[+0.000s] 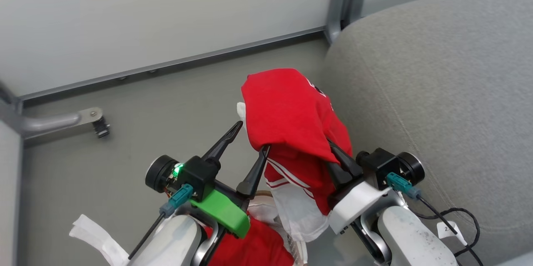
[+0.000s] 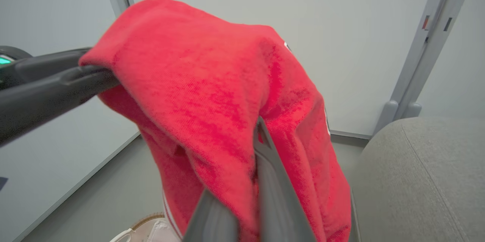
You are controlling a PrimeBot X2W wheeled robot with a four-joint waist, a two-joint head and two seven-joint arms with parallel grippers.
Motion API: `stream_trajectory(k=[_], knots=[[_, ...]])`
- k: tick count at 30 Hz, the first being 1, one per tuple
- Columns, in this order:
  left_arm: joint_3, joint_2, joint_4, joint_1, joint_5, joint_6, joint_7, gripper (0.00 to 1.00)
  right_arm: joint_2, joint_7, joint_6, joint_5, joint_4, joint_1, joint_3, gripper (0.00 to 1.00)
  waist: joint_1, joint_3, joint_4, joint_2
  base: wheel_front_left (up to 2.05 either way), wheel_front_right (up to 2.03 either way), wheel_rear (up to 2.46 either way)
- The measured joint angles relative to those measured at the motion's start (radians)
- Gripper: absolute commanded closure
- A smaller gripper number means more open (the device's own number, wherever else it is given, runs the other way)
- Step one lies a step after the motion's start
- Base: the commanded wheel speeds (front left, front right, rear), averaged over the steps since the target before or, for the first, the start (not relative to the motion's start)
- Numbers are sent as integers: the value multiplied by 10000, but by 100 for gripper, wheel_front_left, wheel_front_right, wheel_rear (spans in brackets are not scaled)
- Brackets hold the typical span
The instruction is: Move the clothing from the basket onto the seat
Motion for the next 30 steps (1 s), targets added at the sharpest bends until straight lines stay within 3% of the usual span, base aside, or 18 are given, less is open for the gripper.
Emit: stream_trajectory(k=[10, 16, 22, 30], knots=[[-12, 111, -19, 121, 4, -2, -2, 0, -4, 0, 0, -255, -662, 762, -537, 100, 0, 289, -2356, 0, 0, 0, 0], [-278, 305, 19, 129, -75, -2, 0, 0, -15, 0, 0, -692, -903, 904, -1116, 100, 0, 629, -3335, 0, 0, 0, 0], [-232, 761, -136, 132, -98, 0, -2, 0, 29, 8, 2, -1998, -754, -372, -1250, 100, 0, 1340, -3692, 0, 0, 0, 0], [-562, 1785, -558, -295, -46, -2, -2, 0, -736, 8, 0, -3139, -462, -3253, -2355, 100, 1, 2653, -3551, 0, 0, 0, 0]])
